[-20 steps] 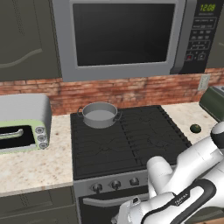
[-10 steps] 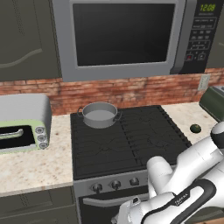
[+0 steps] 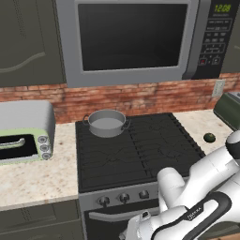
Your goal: Turn on the burner for the pot on the stove. Wait thirty seconds for the pot to heat up. Then add the squash to the pot.
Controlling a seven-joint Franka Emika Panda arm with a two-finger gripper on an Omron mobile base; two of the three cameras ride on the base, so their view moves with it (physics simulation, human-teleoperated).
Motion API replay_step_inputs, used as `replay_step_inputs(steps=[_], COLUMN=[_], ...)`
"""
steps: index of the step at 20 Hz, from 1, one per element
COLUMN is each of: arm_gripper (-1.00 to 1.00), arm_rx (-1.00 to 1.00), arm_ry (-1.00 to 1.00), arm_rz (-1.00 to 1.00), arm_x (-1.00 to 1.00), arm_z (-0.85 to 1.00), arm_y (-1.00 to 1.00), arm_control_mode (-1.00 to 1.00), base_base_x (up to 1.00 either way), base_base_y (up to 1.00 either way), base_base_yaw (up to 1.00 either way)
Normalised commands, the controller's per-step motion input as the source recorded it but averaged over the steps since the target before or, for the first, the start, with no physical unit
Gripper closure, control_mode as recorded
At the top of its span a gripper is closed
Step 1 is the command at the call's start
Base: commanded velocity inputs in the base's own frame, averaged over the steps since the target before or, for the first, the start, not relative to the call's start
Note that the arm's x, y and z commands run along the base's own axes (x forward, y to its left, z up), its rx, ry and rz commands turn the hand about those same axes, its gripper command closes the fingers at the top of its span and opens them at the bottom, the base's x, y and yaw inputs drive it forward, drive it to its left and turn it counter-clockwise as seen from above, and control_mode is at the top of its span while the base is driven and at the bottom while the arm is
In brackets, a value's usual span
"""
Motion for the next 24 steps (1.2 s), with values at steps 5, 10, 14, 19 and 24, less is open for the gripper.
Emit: replay_step_inputs(steps=[5, 10, 14, 19, 24], arm_gripper=[-1.0, -1.0, -1.0, -1.0, -1.0], arm_rx=[0.0, 0.0, 0.0, 0.0, 0.0], arm_ry=[0.0, 0.0, 0.0, 0.0, 0.0], arm_rz=[0.0, 0.0, 0.0, 0.0, 0.0], arm_x=[0.0, 0.0, 0.0, 0.0, 0.0], arm_z=[0.0, 0.0, 0.0, 0.0, 0.0], arm_y=[0.0, 0.0, 0.0, 0.0, 0.0], arm_control_mode=[-1.0, -1.0, -1.0, -1.0, -1.0], base_base_x=[0.0, 0.0, 0.0, 0.0, 0.0], base_base_y=[0.0, 0.0, 0.0, 0.0, 0.0], base_base_yaw=[0.0, 0.0, 0.0, 0.0, 0.0])
